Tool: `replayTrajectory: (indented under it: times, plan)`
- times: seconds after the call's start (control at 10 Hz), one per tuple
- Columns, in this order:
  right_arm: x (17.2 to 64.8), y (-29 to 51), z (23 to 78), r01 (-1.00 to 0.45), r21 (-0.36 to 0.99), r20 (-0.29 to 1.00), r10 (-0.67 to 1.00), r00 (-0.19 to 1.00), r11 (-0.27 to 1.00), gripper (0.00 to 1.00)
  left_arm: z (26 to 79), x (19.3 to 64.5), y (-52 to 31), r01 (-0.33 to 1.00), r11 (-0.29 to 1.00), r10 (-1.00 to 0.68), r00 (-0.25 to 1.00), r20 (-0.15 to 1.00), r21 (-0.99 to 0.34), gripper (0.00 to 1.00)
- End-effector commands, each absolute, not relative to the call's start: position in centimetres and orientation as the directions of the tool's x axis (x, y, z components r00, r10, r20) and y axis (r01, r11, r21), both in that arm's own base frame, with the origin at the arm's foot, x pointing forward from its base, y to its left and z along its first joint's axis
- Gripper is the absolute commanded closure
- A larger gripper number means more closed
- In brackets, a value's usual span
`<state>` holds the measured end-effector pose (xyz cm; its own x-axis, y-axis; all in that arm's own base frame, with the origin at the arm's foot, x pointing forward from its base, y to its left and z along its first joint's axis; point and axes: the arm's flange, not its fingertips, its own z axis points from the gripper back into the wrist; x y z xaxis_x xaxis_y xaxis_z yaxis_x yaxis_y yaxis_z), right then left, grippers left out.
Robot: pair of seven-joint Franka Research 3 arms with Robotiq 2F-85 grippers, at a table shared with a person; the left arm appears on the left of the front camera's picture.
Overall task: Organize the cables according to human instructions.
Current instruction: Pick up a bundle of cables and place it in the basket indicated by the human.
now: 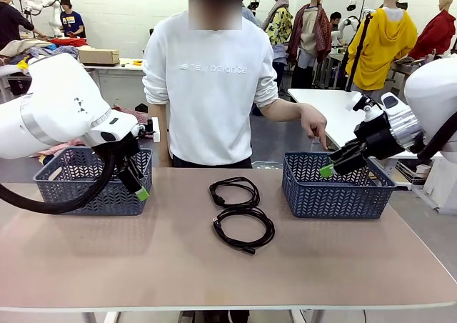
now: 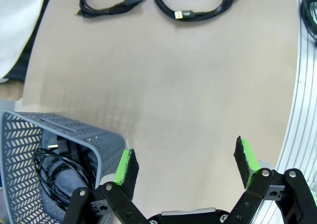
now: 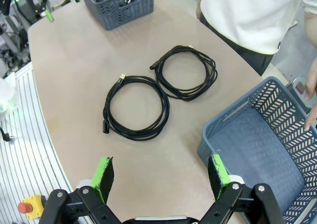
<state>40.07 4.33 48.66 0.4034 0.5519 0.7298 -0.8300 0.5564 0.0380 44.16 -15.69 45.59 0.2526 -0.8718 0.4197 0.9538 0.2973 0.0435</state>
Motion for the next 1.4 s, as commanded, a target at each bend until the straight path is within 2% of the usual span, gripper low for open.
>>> replayTrajectory:
  times: [0.0, 0.3, 0.6, 1.3]
  plan:
    - [40.4, 4.3, 48.5, -0.842, 0.030, 0.751, 0.544, 0.375, 0.539, 0.00, 45.8, 44.1, -15.7, 0.954, 0.297, -0.871, 0.251, 0.423, 0.047, 0.00]
    - [40.4, 4.3, 48.5, -0.842, 0.030, 0.751, 0.544, 0.375, 0.539, 0.00, 45.8, 44.1, -15.7, 0.954, 0.297, -0.871, 0.251, 0.423, 0.047, 0.00]
    - [40.5, 6.5, 48.8, -0.840, 0.043, 0.694, 0.589, 0.414, 0.541, 0.00, 45.8, 44.1, -15.7, 0.954, 0.297, -0.871, 0.251, 0.423, 0.047, 0.00]
    - [41.4, 17.9, 45.7, -0.835, 0.074, 0.420, 0.743, 0.522, 0.545, 0.00, 45.8, 44.1, -15.7, 0.954, 0.297, -0.871, 0.251, 0.423, 0.047, 0.00]
